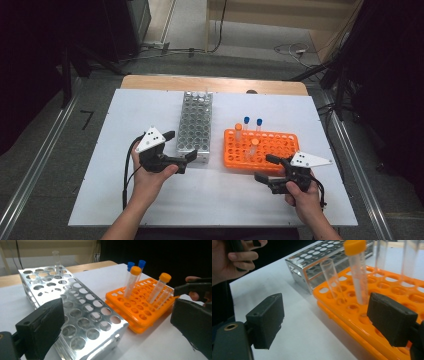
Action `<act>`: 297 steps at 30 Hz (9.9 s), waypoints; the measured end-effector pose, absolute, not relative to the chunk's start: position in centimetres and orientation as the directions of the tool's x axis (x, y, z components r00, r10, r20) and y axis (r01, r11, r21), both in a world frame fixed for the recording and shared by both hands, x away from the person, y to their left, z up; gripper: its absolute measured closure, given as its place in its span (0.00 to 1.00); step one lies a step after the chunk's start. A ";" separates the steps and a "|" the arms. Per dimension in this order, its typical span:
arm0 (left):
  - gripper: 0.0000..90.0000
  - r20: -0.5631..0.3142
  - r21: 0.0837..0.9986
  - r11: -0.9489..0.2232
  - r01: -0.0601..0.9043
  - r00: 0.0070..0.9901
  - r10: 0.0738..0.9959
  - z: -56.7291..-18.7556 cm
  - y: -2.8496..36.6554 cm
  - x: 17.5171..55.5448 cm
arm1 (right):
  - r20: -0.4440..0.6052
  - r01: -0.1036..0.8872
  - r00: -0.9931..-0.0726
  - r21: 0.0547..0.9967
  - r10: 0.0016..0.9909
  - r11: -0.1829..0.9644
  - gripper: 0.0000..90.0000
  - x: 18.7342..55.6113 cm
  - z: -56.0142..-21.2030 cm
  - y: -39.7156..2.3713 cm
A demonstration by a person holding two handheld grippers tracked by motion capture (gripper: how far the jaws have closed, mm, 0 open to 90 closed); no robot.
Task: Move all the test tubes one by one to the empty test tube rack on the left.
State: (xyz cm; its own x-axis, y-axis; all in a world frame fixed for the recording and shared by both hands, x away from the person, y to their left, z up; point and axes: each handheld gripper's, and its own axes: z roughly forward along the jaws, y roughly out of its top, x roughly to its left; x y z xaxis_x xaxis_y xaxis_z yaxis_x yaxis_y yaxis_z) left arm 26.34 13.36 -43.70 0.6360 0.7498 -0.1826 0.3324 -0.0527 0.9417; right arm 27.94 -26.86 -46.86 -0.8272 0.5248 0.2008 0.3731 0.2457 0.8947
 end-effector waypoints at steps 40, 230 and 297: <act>0.00 -0.188 0.939 -0.090 0.332 0.714 0.675 -45.5 9.6 24.7 | 0.031 0.326 -0.719 0.897 0.695 0.298 0.82 29.6 -48.8 -21.9; 0.83 -0.014 0.922 -0.179 0.344 0.492 0.871 -42.6 7.1 46.5 | 0.161 0.345 -0.798 0.912 0.581 0.221 0.00 27.6 -46.7 -30.8; 0.00 -0.235 0.937 -0.028 0.348 0.687 0.688 -45.0 11.7 25.1 | 0.160 0.352 -0.803 0.905 0.573 0.241 0.03 28.9 -47.2 -27.3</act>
State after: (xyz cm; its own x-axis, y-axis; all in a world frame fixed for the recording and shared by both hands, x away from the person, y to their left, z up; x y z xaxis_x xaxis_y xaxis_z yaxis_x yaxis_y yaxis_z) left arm 25.14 11.71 -45.01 0.6872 0.6875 -0.2346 0.3481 -0.0282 0.9370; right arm 28.92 -27.35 -47.16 -0.8035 0.5734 0.1602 0.3520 0.2405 0.9046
